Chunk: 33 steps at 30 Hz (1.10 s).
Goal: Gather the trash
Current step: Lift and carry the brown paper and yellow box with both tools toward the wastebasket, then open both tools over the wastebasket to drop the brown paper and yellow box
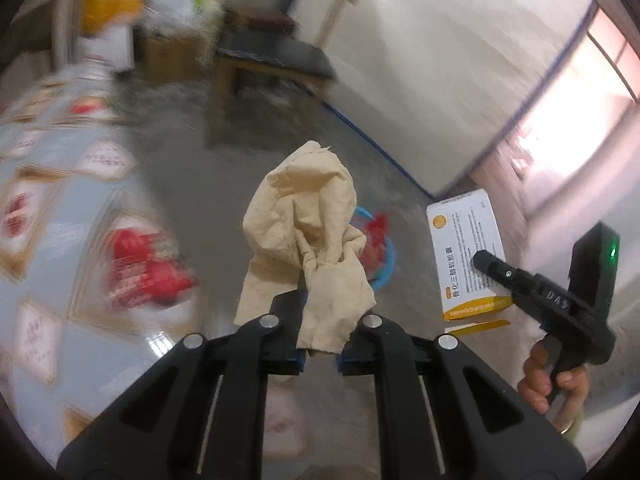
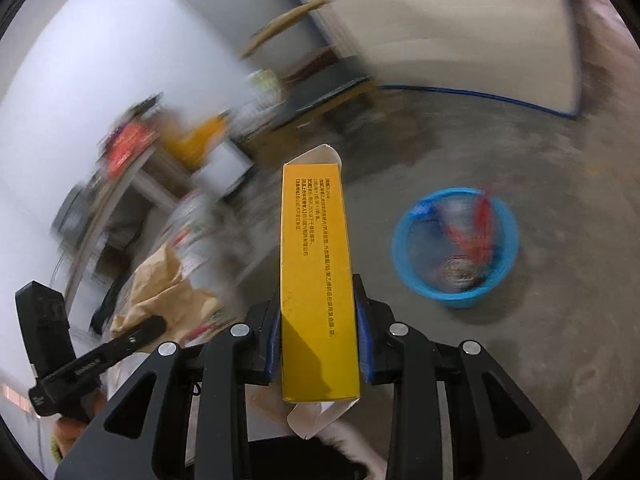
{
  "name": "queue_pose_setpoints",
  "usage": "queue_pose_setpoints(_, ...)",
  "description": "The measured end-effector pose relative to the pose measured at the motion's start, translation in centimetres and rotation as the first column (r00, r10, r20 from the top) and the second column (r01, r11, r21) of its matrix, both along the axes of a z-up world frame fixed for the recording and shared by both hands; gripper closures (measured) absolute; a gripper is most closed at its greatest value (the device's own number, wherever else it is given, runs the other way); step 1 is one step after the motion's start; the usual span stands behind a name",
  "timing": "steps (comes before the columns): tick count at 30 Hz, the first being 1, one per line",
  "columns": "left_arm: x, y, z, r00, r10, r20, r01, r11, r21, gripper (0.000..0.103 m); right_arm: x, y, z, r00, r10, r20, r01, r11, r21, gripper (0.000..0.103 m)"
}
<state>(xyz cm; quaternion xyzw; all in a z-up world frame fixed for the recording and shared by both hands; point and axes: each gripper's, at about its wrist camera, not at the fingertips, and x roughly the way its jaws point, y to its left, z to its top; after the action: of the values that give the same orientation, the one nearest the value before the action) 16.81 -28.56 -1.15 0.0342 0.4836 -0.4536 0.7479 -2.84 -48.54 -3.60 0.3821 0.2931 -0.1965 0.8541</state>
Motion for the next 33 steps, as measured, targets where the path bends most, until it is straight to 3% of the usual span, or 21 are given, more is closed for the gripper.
queue_pose_setpoints(4,0.9,-8.0,-3.4,0.992,-0.091,-0.086,0.098,0.992,0.083,0.094,-2.9,-4.5,-3.8,0.99,-0.133,-0.045,0.136,0.988,0.072,0.073)
queue_pose_setpoints(9,1.4,-17.0,-9.5,0.984,-0.166,-0.062,0.177,0.948,0.265,0.094,-4.4,-7.3,-8.1,0.973,-0.213,-0.09,0.224,0.965,0.135,0.073)
queue_pose_setpoints(12,1.9,-20.7,-12.7,0.978,-0.183,-0.096,0.204,0.93,0.305,0.094,-4.6,-9.1,-10.5,0.96,-0.254,-0.116,0.27,0.951,0.15,0.073)
queue_pose_setpoints(20,3.7,-26.5,-19.2,0.976,-0.181,-0.125,0.213,0.917,0.336,0.093,-2.1,-15.0,-17.5,0.915,-0.355,-0.191,0.387,0.906,0.172,0.073)
queue_pose_setpoints(26,4.7,-28.3,-22.8,0.98,-0.164,-0.113,0.196,0.903,0.383,0.092,0.9,-18.2,-20.5,0.893,-0.396,-0.214,0.431,0.889,0.153,0.073)
queue_pose_setpoints(28,5.1,-29.1,-23.5,0.981,-0.153,-0.12,0.188,0.909,0.373,0.079,2.5,-19.6,-21.6,0.886,-0.4,-0.234,0.436,0.891,0.128,0.071)
queue_pose_setpoints(29,5.3,-29.4,-23.8,0.982,-0.144,-0.124,0.181,0.914,0.364,0.067,3.0,-20.0,-22.1,0.882,-0.404,-0.241,0.441,0.89,0.12,0.07)
queue_pose_setpoints(30,5.4,-29.5,-23.9,0.983,-0.141,-0.116,0.174,0.918,0.357,0.055,3.8,-20.7,-23.0,0.878,-0.406,-0.255,0.443,0.89,0.11,0.063)
queue_pose_setpoints(31,5.4,-29.6,-23.7,0.984,-0.146,-0.104,0.174,0.922,0.346,0.051,4.8,-21.3,-24.4,0.888,-0.379,-0.262,0.419,0.901,0.117,0.05)
queue_pose_setpoints(33,5.2,-30.0,-23.6,0.983,-0.158,-0.089,0.18,0.922,0.344,0.037,5.9,-21.7,-26.1,0.897,-0.339,-0.282,0.386,0.913,0.131,0.046)
